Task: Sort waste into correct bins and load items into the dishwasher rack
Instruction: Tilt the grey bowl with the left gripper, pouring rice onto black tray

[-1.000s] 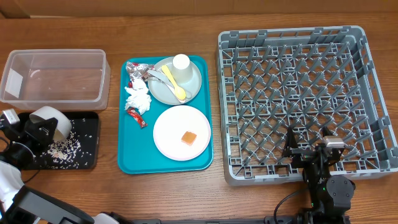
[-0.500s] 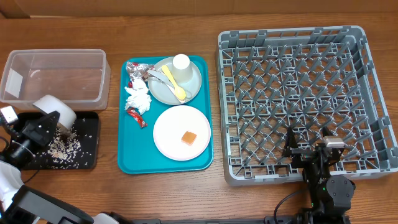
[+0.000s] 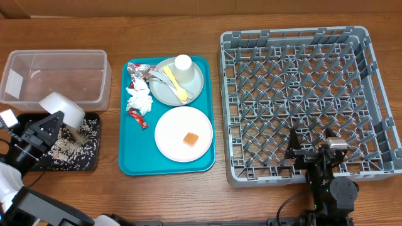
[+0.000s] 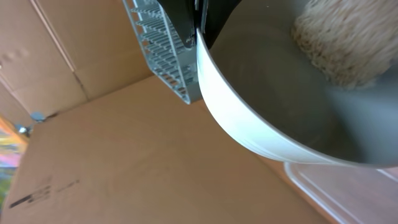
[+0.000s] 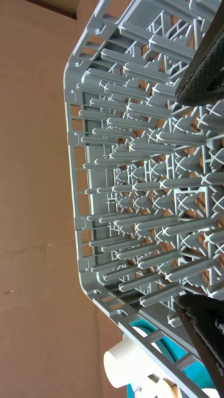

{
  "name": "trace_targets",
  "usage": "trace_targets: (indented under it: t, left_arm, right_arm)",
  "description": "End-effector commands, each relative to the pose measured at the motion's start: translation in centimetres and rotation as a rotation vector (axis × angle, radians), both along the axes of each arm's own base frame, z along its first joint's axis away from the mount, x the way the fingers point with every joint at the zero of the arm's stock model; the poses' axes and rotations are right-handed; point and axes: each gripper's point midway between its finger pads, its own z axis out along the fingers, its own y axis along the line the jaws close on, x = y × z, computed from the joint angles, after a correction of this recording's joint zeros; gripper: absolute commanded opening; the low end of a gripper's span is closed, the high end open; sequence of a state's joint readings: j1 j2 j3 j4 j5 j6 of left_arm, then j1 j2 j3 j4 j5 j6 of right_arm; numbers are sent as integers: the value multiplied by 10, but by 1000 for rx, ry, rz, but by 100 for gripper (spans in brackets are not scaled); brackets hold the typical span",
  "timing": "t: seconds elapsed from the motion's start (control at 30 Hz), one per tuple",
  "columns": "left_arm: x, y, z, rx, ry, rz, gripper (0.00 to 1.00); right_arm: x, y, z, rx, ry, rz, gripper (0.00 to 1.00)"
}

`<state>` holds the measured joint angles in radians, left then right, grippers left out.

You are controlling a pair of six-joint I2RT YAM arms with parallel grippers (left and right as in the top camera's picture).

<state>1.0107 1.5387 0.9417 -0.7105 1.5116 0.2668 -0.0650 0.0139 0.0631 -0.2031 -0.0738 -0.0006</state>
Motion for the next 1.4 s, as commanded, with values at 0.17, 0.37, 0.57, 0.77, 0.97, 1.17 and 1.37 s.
trace_targets:
  t: [0.17, 0.37, 0.57, 0.77, 0.97, 1.17, 1.37]
  left_arm:
    - [-6, 3, 8, -82, -29, 10, 4]
    - [-8, 6, 8, -95, -23, 20, 4]
    - [-7, 7, 8, -73, -35, 22, 4]
    - [-8, 11, 8, -55, -45, 32, 4]
    - [-7, 13, 9, -77, -32, 32, 4]
    - [-9, 4, 27, -6, -70, 20, 4]
    - [-8, -15, 48, 299, 96, 111, 4]
  right_arm:
    - [0, -1, 2, -1, -12, -6, 100]
    - [0, -1, 2, -1, -12, -6, 100]
    - [0, -1, 2, -1, -12, -6, 100]
    - [0, -1, 2, -1, -12, -6, 100]
    - [0, -1, 2, -1, -12, -6, 100]
    - [0, -1, 2, -1, -12, -6, 100]
    - [0, -1, 2, -1, -12, -6, 100]
